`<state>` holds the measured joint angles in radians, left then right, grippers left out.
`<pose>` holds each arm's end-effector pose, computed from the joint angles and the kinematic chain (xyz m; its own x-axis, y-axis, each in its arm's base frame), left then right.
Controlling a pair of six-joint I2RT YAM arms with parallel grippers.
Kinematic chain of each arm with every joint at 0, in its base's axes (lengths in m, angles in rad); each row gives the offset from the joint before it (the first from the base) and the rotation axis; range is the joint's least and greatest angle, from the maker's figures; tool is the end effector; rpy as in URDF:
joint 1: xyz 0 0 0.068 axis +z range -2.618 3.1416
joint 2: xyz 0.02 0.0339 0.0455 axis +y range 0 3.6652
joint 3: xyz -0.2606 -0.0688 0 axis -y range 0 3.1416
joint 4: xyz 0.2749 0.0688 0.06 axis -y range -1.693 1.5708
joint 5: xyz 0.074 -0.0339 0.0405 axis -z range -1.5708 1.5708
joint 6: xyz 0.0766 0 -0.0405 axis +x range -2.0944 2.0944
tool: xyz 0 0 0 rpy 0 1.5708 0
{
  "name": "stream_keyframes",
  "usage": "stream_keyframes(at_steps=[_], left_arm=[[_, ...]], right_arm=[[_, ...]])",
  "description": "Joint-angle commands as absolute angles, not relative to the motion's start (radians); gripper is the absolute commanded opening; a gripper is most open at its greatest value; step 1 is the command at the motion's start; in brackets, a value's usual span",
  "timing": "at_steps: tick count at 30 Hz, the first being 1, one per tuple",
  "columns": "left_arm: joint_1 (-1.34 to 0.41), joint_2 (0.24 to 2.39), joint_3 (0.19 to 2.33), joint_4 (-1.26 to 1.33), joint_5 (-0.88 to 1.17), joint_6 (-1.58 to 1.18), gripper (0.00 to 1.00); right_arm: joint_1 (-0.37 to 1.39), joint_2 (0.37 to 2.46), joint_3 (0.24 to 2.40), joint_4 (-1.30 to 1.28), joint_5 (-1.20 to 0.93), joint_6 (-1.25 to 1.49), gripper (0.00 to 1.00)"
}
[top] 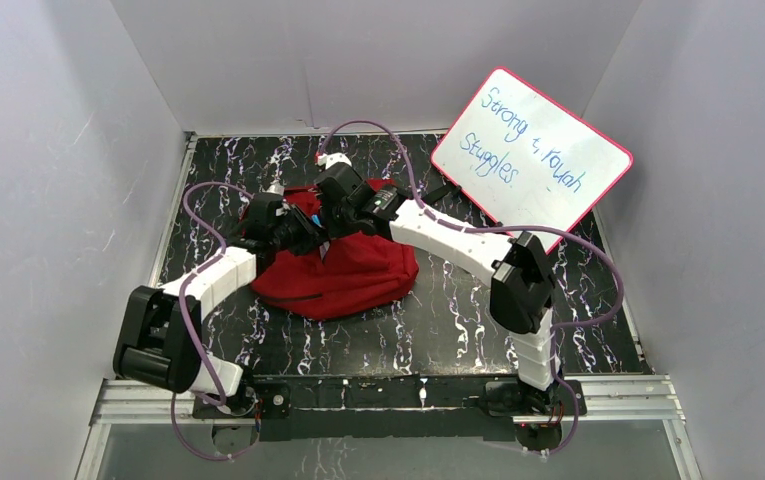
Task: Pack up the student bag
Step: Place the stationery in the student bag.
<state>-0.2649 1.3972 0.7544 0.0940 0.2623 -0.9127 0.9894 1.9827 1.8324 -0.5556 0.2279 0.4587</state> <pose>0.3396 -0.1127 0.1762 -0.6769 -0.6081 -0.4148 -0.1131 0.6427 -0.7577 0.2991 0.4236 0.2741 -0.6381 -0.1856 -0.7473 -0.4875 0.8486 0.2056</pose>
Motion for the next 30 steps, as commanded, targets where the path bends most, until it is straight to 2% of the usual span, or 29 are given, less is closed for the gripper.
stream_keyframes(at_steps=[1,13,20,26,30], left_arm=[[-0.290,1.426,0.808,0.153,0.269,-0.911,0.00],[-0.353,1.499,0.829,0.231,0.353,-0.889,0.03],[-0.357,1.462,0.854,0.132,0.293,-0.849,0.37],[-0.357,1.403,0.897,-0.019,0.223,-0.811,0.45],[-0.357,1.327,0.923,-0.139,0.148,-0.785,0.47]], right_arm=[[0.989,1.871,1.799,-0.422,0.206,0.471,0.00],[0.973,1.834,1.729,-0.369,0.193,0.492,0.00],[0.965,1.820,1.700,-0.366,0.190,0.497,0.00],[0.959,1.814,1.682,-0.360,0.180,0.506,0.00],[0.958,1.807,1.670,-0.358,0.181,0.508,0.00]])
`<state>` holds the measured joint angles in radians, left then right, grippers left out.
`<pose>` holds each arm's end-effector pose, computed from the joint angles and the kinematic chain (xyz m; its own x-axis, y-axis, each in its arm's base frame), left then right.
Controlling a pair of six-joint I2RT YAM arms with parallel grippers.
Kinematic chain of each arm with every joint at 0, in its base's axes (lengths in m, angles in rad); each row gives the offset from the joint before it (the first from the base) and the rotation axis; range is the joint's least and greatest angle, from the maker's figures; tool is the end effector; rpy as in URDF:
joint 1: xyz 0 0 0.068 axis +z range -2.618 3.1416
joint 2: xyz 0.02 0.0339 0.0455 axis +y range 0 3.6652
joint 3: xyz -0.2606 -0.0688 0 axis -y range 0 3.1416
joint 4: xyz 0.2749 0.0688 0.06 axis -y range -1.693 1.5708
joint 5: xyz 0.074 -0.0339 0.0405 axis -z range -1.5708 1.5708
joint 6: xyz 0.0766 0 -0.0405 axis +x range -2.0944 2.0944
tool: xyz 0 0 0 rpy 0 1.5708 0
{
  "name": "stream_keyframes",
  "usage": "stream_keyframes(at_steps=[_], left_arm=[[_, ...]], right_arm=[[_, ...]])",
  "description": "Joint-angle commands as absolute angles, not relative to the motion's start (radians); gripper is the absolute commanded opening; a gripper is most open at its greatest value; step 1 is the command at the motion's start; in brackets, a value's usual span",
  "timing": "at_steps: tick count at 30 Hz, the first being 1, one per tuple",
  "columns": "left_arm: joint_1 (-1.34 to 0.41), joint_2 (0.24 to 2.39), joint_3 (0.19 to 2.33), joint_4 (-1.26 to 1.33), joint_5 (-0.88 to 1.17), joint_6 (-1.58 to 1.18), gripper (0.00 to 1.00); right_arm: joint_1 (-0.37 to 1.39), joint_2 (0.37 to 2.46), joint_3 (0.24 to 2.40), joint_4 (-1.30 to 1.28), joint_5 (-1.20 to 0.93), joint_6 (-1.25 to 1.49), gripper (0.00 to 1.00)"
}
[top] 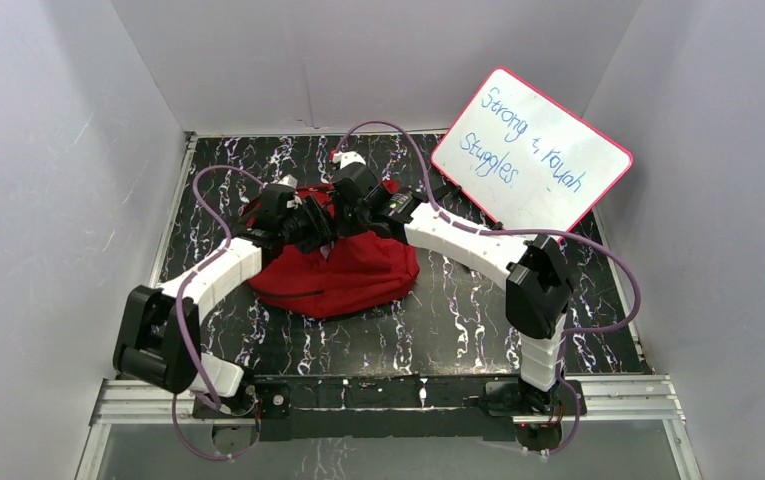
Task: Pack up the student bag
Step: Place the stationery in the student bag.
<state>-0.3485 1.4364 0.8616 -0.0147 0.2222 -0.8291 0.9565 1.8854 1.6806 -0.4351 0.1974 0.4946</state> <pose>0.3439 -0.1429 0.1900 -0.7255 -0.5016 -0.4712 -0.0439 0.7170 -0.6956 0.3014 0.4012 0.2751 -0.6402 -0.1002 -0.7616 -0.4621 0.8422 0.2777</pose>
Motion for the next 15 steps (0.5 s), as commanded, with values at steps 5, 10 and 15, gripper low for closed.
stream_keyframes(at_steps=[5,10,15], left_arm=[[-0.355,1.233,0.929,-0.263,0.035,-0.730,0.48],[-0.351,1.184,0.916,-0.345,-0.040,-0.695,0.49],[-0.351,1.185,0.892,-0.371,-0.051,-0.692,0.51]], right_arm=[[0.954,1.806,1.655,-0.357,0.173,0.514,0.00],[0.954,1.810,1.646,-0.360,0.161,0.513,0.00],[0.954,1.835,1.639,-0.382,0.149,0.510,0.10]])
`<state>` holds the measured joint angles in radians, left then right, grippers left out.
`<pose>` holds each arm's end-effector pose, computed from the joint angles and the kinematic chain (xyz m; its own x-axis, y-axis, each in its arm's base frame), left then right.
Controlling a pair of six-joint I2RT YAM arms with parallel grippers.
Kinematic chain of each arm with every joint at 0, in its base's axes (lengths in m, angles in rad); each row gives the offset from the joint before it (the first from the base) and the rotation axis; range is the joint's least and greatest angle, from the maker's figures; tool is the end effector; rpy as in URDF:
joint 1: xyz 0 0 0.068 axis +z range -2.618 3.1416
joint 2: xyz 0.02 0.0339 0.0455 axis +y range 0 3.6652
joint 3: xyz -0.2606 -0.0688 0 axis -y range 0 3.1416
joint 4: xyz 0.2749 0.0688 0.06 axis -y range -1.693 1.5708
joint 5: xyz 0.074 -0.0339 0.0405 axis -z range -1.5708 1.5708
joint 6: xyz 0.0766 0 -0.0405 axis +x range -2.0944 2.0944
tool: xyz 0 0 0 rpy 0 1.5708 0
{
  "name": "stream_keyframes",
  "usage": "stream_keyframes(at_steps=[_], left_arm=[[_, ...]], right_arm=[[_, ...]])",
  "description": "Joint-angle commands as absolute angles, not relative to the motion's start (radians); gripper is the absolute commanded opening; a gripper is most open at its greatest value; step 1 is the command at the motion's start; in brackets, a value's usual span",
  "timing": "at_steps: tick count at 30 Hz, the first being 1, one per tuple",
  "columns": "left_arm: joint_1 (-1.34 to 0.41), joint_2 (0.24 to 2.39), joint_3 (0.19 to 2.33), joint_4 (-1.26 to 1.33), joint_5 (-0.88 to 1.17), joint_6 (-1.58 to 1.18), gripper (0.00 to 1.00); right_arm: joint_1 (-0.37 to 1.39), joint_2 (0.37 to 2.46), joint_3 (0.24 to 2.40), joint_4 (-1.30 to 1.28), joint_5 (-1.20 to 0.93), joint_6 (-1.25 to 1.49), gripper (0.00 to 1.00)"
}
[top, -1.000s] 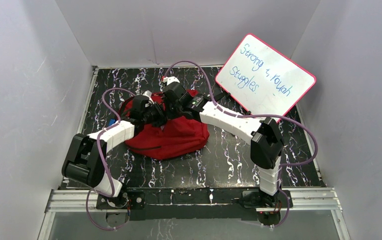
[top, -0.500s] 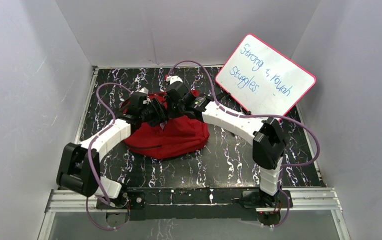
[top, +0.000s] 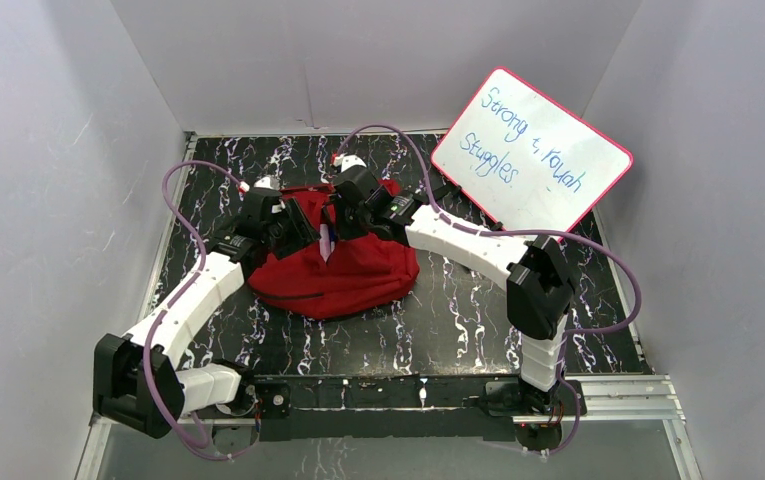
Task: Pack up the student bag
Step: Place the stationery in the student bag, then zip the student bag at the center of the board.
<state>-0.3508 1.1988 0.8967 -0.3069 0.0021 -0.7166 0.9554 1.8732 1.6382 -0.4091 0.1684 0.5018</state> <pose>0.3090 -0.1132 0.2456 -0.6319 -0.4682 -0.6177 -0.0925 0.8368 -0.5396 0.2982 0.3996 0.2668 -0.6539 -0.1035 -0.7495 -0.4712 0.8307 0.2964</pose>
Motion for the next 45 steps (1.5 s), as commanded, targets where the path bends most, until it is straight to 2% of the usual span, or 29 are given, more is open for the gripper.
stream_keyframes(at_steps=[1,12,16,28,37,45], left_arm=[[-0.351,1.186,0.889,-0.371,-0.051,-0.694,0.51],[-0.351,1.266,0.910,-0.332,-0.025,-0.679,0.53],[-0.351,1.300,0.910,-0.315,-0.018,-0.676,0.53],[-0.355,1.345,0.875,-0.267,0.056,-0.689,0.50],[-0.372,1.297,0.790,-0.266,0.067,-0.709,0.48],[-0.395,1.315,0.783,-0.260,0.059,-0.711,0.42]], right_arm=[[0.954,1.843,1.636,-0.388,0.144,0.511,0.12],[0.952,1.887,1.560,-0.367,0.124,0.523,0.20],[0.947,1.905,1.560,-0.359,0.120,0.523,0.28],[0.923,1.931,1.547,-0.338,0.079,0.538,0.29],[0.903,1.951,1.541,-0.308,0.023,0.556,0.30],[0.901,1.954,1.537,-0.304,0.010,0.564,0.30]])
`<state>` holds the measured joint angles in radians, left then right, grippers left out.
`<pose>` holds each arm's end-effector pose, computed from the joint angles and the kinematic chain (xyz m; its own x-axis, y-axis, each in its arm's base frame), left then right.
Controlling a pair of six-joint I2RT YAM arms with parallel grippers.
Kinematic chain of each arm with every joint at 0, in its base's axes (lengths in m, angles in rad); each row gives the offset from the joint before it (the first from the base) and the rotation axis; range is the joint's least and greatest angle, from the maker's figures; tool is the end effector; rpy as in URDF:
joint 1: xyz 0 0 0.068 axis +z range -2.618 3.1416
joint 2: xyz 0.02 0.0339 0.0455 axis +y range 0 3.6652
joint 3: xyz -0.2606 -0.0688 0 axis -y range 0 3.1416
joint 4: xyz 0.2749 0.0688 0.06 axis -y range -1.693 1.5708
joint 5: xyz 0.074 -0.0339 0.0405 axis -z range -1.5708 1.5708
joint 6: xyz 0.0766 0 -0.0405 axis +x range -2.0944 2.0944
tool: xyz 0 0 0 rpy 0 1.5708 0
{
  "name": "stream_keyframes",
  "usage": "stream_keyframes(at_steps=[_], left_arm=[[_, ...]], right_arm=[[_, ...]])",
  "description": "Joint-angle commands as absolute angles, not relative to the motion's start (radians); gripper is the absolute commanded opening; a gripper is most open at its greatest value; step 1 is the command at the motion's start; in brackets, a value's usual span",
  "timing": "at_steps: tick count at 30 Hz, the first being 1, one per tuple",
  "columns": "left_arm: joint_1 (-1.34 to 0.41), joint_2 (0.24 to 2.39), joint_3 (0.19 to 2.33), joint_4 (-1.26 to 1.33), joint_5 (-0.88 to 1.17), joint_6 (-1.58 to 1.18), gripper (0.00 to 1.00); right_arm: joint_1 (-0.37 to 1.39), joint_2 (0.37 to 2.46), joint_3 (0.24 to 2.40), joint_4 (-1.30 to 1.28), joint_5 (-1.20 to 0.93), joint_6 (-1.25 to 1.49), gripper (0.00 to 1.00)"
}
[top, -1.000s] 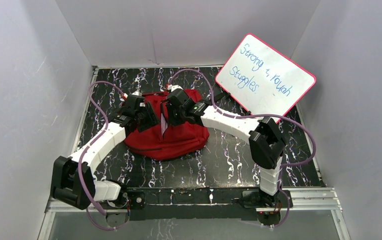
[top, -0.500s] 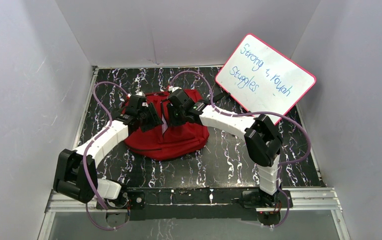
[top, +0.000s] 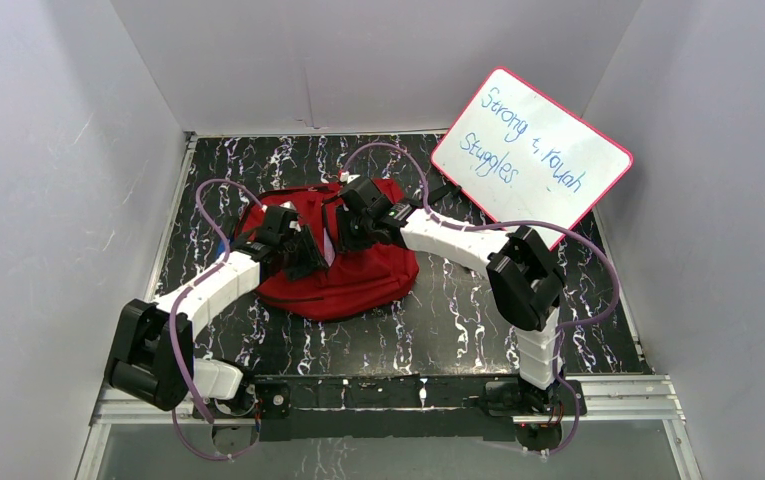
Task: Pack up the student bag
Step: Zip the student bag at the center of the board.
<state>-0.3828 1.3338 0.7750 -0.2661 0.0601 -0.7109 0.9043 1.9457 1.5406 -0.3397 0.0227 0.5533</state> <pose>0.3005 -0.1260 0.1614 -0.7842 -0.3864 -0.4855 -0.1334 0.8691 -0.4762 0.3120 0.3938 0.2007 -0.7640 -0.1216 -0.6336 -0.4396 0.8170 0.3733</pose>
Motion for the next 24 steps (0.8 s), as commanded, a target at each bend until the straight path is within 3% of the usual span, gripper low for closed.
stream_keyframes(at_steps=[1,9,15,24], left_arm=[[-0.398,1.323,0.788,-0.260,0.058,-0.709,0.41],[-0.402,1.303,0.828,-0.301,0.014,-0.661,0.24],[-0.402,1.278,0.815,-0.334,-0.060,-0.619,0.04],[-0.402,1.229,0.813,-0.335,-0.060,-0.629,0.00]], right_arm=[[0.901,1.953,1.536,-0.304,0.009,0.565,0.29],[0.900,1.951,1.539,-0.297,-0.031,0.550,0.30],[0.900,1.970,1.555,-0.258,-0.132,0.519,0.32],[0.902,2.026,1.607,-0.259,-0.231,0.498,0.34]])
